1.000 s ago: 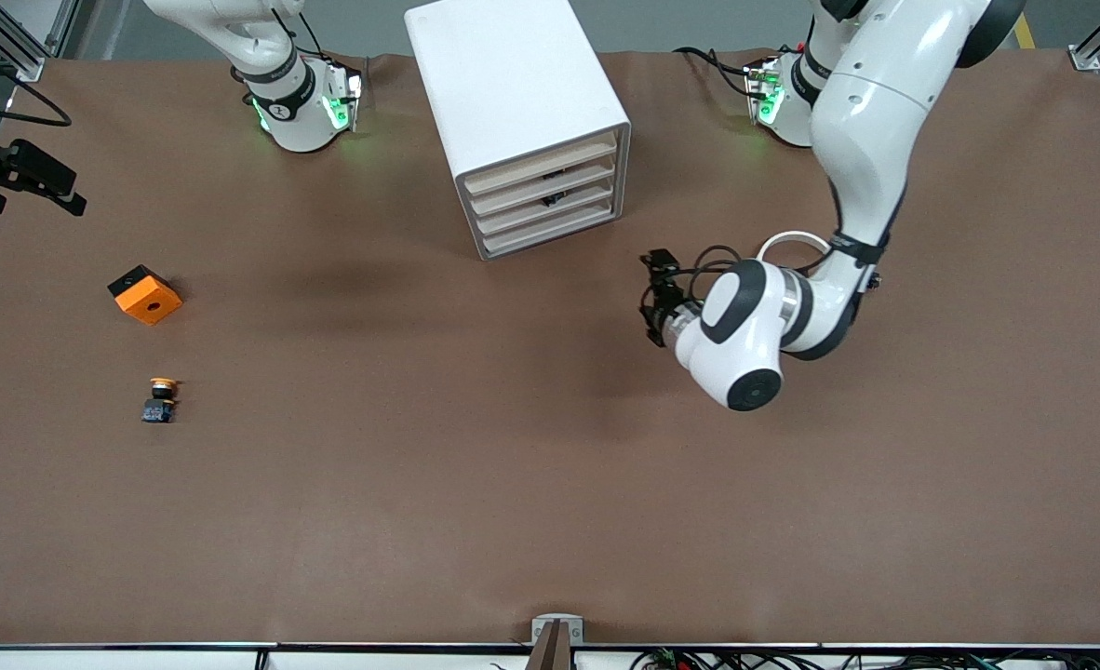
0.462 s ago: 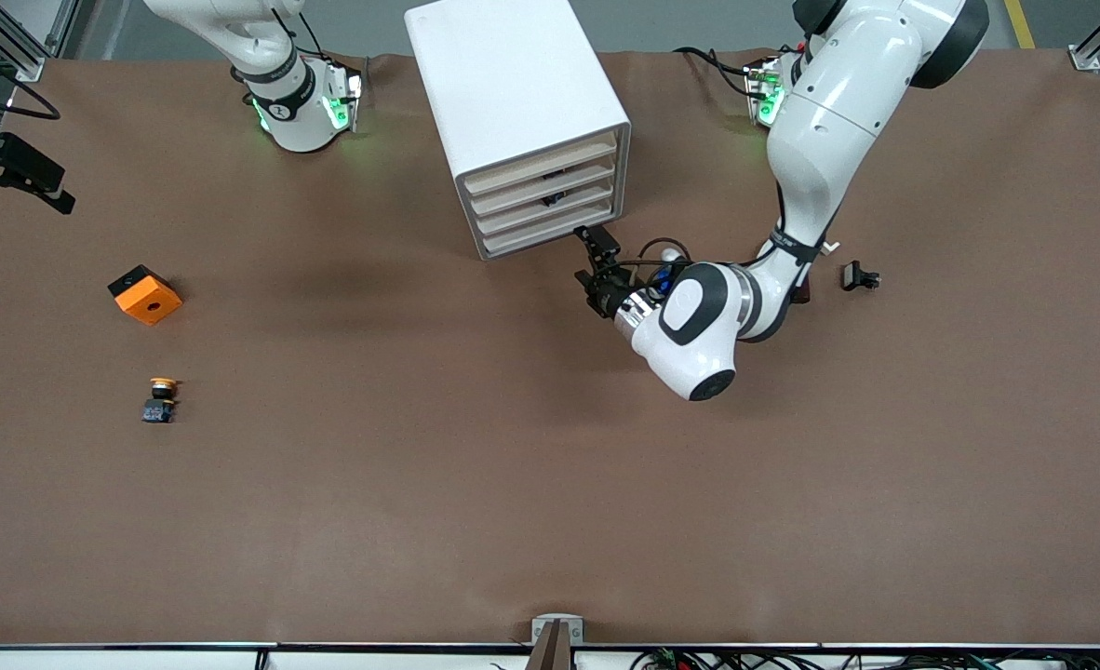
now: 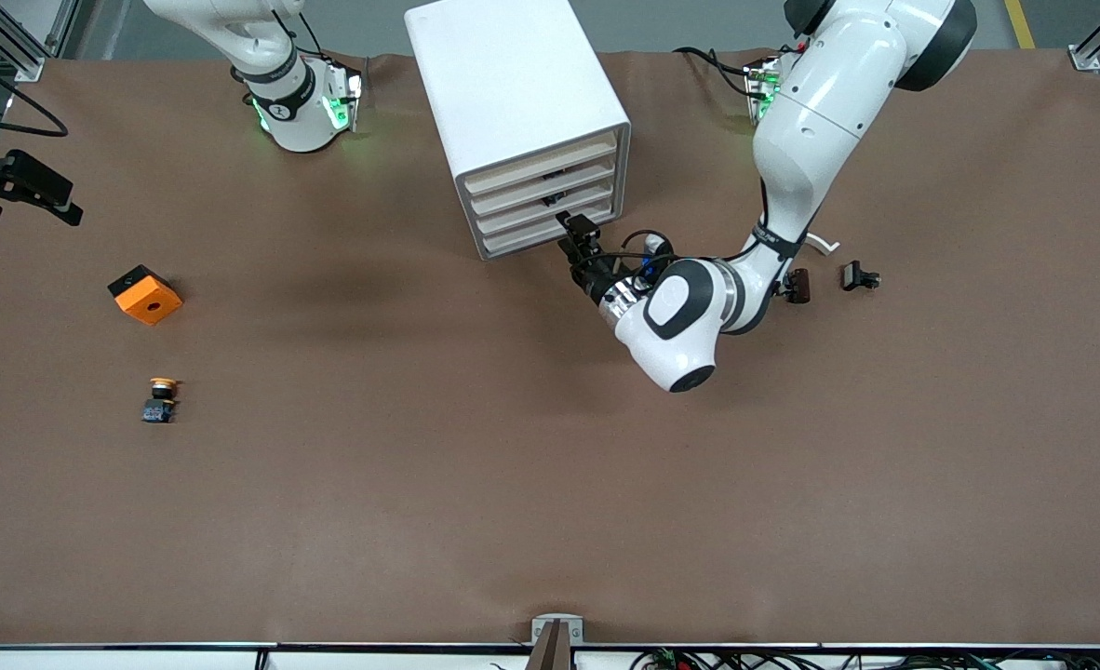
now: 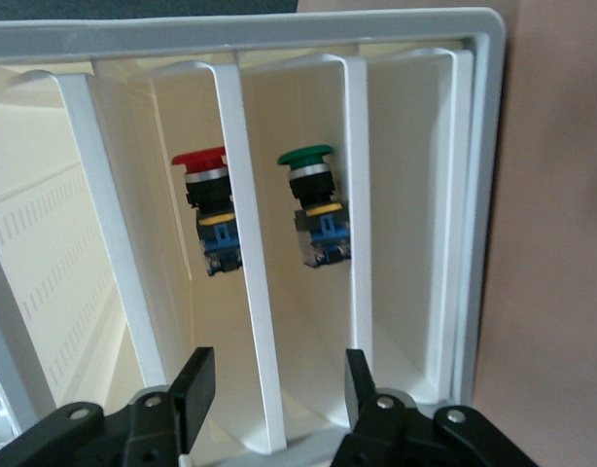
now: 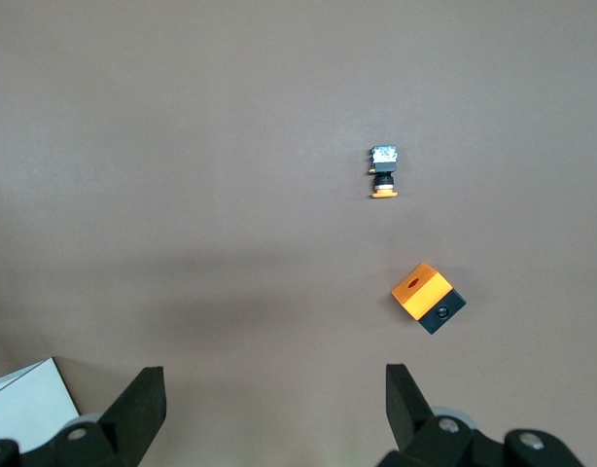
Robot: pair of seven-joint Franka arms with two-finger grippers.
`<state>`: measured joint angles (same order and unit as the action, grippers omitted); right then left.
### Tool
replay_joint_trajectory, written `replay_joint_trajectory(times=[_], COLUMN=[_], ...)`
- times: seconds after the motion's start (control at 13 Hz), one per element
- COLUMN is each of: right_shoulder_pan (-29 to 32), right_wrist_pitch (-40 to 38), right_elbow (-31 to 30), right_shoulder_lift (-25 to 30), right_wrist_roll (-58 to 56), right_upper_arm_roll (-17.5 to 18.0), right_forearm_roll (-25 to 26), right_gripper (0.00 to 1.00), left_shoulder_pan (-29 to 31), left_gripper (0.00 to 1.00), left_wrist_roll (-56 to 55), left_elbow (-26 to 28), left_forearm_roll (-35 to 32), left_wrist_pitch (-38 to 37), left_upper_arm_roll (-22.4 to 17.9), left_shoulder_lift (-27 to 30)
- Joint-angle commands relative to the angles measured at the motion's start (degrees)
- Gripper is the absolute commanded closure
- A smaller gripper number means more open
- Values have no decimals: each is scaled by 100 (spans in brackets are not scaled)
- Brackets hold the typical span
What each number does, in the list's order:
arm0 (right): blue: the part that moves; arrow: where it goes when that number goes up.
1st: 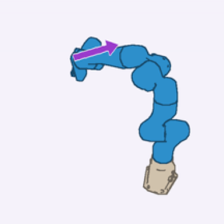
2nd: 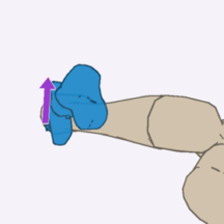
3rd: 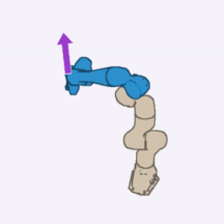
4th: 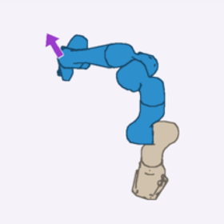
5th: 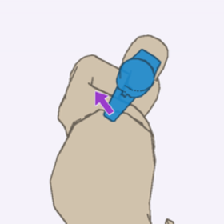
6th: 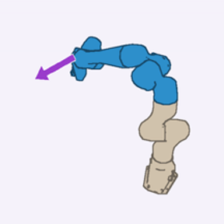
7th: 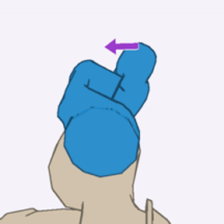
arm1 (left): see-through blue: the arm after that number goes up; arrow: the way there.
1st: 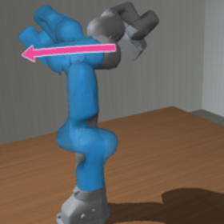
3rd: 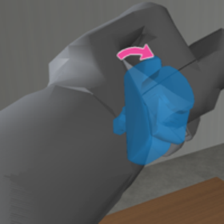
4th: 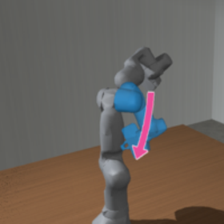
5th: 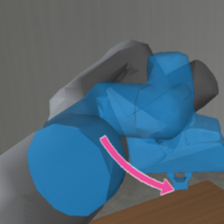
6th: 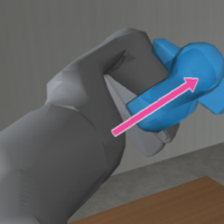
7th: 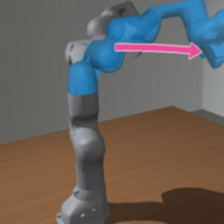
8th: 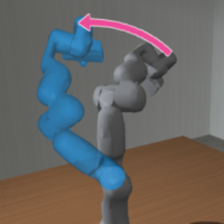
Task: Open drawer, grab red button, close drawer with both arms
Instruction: 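Grasp the drawer handle with the left gripper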
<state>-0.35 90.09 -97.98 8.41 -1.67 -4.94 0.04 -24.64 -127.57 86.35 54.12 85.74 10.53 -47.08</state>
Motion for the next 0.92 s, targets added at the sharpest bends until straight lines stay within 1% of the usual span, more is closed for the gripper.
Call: replay_joint_trajectory(times=[0.0, 0.08, 0.15, 0.23, 0.31, 0.38, 0.54, 0.85], right_shoulder_pan=[8, 0, -1, -1, 52, 26, -18, 17], right_wrist_pitch=[-9, 8, 26, -52, -18, 8, 8, 17], right_elbow=[156, 217, 261, 418, 541, 569, 622, 622], right_shoulder_lift=[-242, -409, -793, -1267, -1428, -1439, -1456, -1518], right_wrist_roll=[-62, -44, -62, -62, -79, -158, -167, -194], right_upper_arm_roll=[2, 2, 10, 2, 2, 2, 10, 2], right_forearm_roll=[-31, -22, -22, -13, -31, 4, 206, 242], right_gripper=[0, 0, 0, 0, 0, 0, 0, 0], left_shoulder_pan=[-145, -155, -207, -251, -260, -260, -330, -488], left_gripper=[48, 49, 50, 56, 64, 66, 66, 66], left_wrist_roll=[-127, -267, -303, -312, -373, -408, -417, -426], left_elbow=[-101, -92, -92, -92, -74, -48, -57, -48], left_forearm_roll=[125, 125, 125, 134, 125, 125, 134, 160], left_wrist_pitch=[-268, -321, -373, -400, -400, -400, -400, -400], left_upper_arm_roll=[-16, -16, -16, -16, -24, -16, -16, -16], left_shoulder_lift=[-99, -108, -134, -143, -143, -152, -196, -240])
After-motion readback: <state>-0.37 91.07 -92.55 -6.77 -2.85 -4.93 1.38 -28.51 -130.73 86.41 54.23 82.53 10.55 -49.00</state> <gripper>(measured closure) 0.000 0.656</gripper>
